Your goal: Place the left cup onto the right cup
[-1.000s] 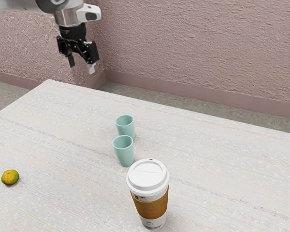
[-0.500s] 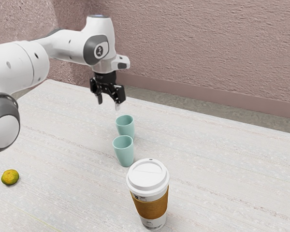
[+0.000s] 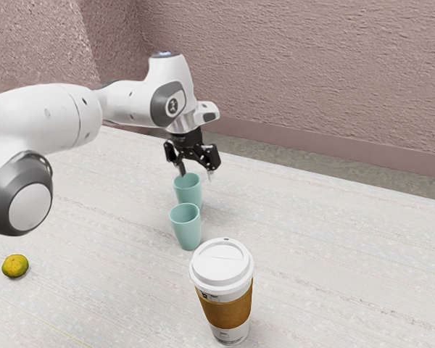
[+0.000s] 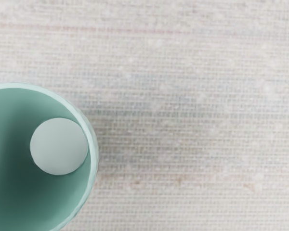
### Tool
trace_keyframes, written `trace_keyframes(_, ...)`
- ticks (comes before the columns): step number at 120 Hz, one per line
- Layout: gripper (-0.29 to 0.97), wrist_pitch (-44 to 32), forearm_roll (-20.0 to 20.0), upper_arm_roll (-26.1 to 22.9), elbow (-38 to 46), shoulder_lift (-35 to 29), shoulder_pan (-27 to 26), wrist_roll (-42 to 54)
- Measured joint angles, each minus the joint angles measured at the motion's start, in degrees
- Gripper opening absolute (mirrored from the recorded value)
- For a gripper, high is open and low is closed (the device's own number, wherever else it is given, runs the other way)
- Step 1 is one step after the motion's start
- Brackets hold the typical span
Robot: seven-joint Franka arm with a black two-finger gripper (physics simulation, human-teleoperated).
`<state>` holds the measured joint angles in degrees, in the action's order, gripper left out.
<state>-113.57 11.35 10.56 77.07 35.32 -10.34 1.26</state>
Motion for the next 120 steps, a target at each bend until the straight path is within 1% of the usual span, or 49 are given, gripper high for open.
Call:
trace_keyframes(11,0.66,-0.6,-0.1,-0.1,-3.4,3.0,0.5,-0.8)
trace_keyframes(22,0.66,-0.8,-0.1,-0.1,-4.5,4.8,1.3,-1.5)
trace_keyframes(61,0.64,-1.1,-0.1,-0.5,-4.9,7.1,2.0,-3.2)
trace_keyframes(85,0.60,-1.2,-0.1,-0.6,-4.9,8.0,2.3,-4.0)
trace_keyframes(96,0.52,-1.2,-0.1,-0.7,-4.8,8.3,2.3,-4.2)
trace_keyframes(120,0.17,-1.2,-0.1,-0.6,-4.8,8.7,2.5,-4.7)
